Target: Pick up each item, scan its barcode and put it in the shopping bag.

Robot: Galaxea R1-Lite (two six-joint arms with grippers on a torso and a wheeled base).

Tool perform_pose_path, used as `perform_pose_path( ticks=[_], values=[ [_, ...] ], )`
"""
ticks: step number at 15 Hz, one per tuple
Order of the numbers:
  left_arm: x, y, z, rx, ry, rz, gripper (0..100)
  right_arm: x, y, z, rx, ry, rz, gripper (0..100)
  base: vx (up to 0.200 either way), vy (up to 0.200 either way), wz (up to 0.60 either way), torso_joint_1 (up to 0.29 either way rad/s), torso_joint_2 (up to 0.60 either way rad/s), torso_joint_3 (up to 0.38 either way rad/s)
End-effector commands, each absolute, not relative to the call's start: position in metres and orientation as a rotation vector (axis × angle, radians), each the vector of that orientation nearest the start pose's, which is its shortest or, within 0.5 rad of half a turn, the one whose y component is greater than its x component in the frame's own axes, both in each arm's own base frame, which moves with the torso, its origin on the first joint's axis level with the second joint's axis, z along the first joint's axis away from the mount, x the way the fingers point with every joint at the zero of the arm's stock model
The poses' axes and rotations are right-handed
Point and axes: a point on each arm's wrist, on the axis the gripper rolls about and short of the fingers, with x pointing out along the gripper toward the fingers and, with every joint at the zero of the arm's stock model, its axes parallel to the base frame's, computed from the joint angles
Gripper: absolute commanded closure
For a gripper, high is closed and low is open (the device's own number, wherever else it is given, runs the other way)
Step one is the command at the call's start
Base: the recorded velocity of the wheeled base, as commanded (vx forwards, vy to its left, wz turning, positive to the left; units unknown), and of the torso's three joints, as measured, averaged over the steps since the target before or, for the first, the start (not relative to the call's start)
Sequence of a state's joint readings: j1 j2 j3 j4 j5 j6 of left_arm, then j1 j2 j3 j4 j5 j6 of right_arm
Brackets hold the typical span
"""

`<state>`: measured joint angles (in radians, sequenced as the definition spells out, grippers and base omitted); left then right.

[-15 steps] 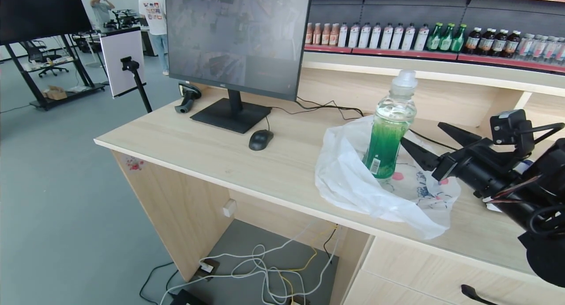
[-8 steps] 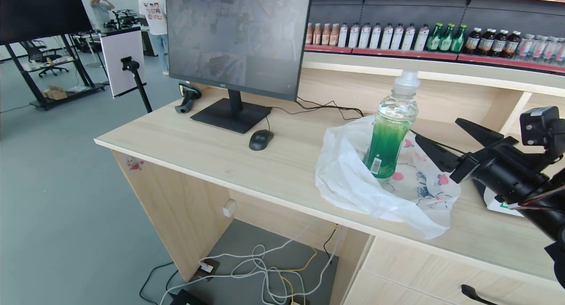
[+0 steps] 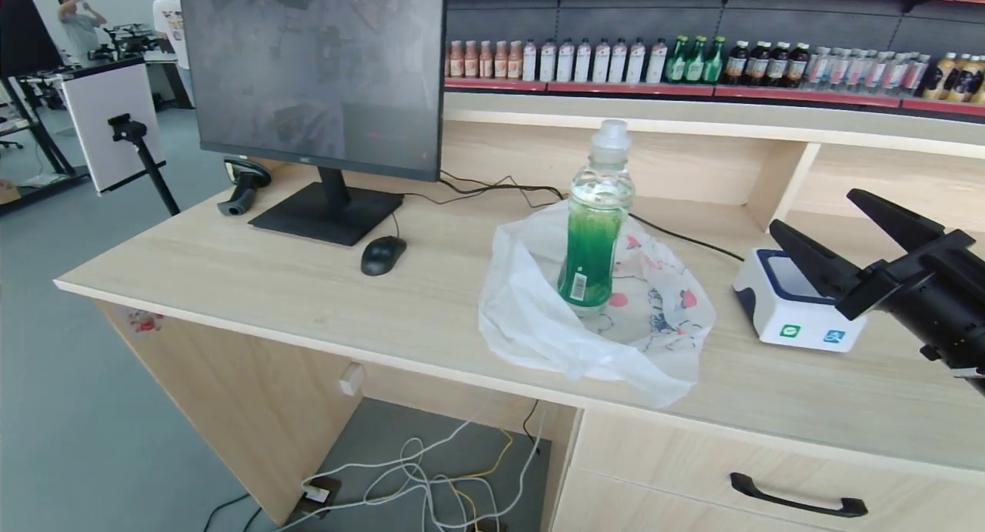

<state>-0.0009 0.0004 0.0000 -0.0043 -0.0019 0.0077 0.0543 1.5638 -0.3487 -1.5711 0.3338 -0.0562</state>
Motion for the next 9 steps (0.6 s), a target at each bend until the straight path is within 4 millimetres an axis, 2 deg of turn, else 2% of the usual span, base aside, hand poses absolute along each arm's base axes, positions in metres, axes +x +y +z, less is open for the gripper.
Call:
perform_pose_path(
  ticks=[1, 5, 6, 9],
  values=[
    [-0.0228, 0.0, 0.076, 0.008, -0.005, -0.003, 0, 0.2209, 0.0193, 0.2012, -0.108, -0.381, 0.373, 0, 0.0, 0.0, -0.6, 0.007, 0.0, 0.002],
    [-0.0228, 0.0, 0.076, 0.006, -0.005, -0.003, 0, 0.2207, 0.0193, 0.203, -0.11, -0.389, 0.372, 0, 0.0, 0.0, -0.6, 0.007, 0.0, 0.006],
    [-0.0228, 0.0, 0.076, 0.0, -0.005, -0.003, 0, 0.2212, 0.0193, 0.204, -0.111, -0.393, 0.372, 0, 0.0, -0.2, -0.6, 0.002, 0.0, 0.002],
    [-0.0228, 0.0, 0.076, -0.002, -0.005, -0.003, 0, 0.2302, 0.0198, 0.2038, -0.115, -0.393, 0.371, 0, 0.0, -0.2, 0.0, 0.007, 0.0, 0.004]
  ],
)
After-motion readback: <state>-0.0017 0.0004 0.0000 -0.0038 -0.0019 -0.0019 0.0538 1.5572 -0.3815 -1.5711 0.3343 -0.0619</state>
